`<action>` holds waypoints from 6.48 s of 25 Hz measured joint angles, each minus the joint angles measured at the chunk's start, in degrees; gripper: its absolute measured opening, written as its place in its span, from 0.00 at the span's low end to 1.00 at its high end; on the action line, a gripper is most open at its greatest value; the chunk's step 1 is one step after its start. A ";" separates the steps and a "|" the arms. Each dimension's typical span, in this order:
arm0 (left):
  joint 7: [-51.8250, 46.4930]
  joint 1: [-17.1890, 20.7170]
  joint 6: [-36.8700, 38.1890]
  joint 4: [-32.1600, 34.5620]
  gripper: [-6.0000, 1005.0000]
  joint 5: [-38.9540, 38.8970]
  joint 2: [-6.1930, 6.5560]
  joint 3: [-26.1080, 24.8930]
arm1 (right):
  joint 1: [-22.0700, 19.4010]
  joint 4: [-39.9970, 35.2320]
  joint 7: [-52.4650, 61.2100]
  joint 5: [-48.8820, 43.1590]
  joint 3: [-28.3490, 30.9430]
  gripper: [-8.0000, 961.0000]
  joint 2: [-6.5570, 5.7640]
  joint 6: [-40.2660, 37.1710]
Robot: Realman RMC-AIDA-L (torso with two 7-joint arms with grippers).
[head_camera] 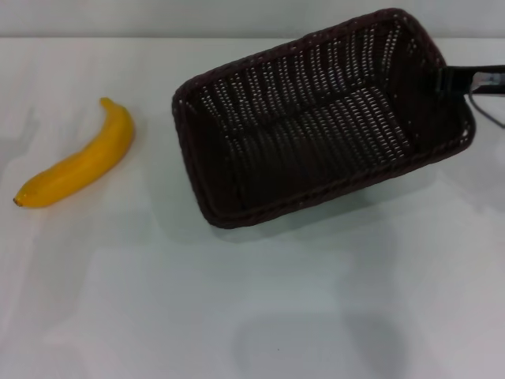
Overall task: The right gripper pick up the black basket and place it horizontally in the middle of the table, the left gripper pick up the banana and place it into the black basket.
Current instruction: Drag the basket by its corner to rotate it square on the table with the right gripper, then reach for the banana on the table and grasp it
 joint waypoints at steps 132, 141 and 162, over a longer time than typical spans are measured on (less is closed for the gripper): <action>-2.36 0.44 -5.51 0.07 0.88 -0.28 -0.50 -1.11 | -6.52 -20.39 -23.03 -1.83 -12.04 0.78 -0.88 -74.56; -2.42 1.35 -16.22 -0.36 0.88 -0.28 -0.62 -1.59 | -11.04 -24.08 -27.25 -1.85 -13.01 0.78 -1.15 -92.61; -44.53 9.33 16.90 31.67 0.87 39.72 0.11 -0.68 | -16.45 -19.83 -27.10 -4.22 -15.63 0.77 -1.32 -95.46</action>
